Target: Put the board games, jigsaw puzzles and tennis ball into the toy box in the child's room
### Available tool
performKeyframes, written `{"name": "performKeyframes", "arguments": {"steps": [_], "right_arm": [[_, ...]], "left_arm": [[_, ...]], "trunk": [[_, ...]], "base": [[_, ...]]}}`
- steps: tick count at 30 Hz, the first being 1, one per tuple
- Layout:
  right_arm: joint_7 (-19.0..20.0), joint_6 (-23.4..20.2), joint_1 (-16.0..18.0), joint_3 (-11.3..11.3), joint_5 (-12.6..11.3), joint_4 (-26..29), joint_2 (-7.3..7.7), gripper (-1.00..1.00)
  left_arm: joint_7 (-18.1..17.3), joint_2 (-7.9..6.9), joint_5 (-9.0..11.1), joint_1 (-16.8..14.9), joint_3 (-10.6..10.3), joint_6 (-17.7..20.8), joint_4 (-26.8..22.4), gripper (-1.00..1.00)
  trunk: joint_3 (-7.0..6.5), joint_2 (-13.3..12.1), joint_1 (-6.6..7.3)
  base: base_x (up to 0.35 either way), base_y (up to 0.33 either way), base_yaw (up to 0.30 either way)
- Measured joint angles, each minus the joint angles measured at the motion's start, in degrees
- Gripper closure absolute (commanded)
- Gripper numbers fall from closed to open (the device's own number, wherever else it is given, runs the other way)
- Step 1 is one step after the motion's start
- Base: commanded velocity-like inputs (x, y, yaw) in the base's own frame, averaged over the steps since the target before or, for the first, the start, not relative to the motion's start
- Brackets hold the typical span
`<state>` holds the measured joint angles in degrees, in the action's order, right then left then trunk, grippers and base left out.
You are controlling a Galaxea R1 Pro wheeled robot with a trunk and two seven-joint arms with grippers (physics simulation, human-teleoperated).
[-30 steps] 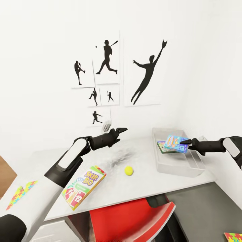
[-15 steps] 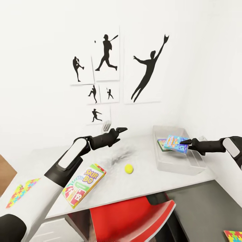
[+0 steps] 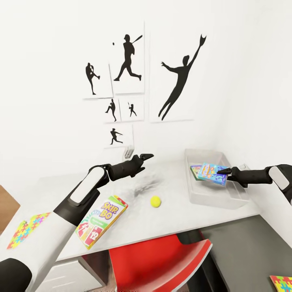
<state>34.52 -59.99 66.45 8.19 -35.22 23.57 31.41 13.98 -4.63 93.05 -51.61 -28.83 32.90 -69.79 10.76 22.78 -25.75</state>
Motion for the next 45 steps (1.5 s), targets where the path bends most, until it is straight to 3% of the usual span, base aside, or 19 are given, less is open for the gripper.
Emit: {"name": "performKeyframes", "arguments": {"steps": [45], "right_arm": [[0.00,0.00,-0.01,-0.09,-0.09,0.05,0.00,1.00]], "left_arm": [[0.00,0.34,-0.06,-0.43,-0.08,0.01,-0.02,-1.00]], "trunk": [[4.22,0.01,0.00]], "base": [[0.000,0.000,0.000]]}}
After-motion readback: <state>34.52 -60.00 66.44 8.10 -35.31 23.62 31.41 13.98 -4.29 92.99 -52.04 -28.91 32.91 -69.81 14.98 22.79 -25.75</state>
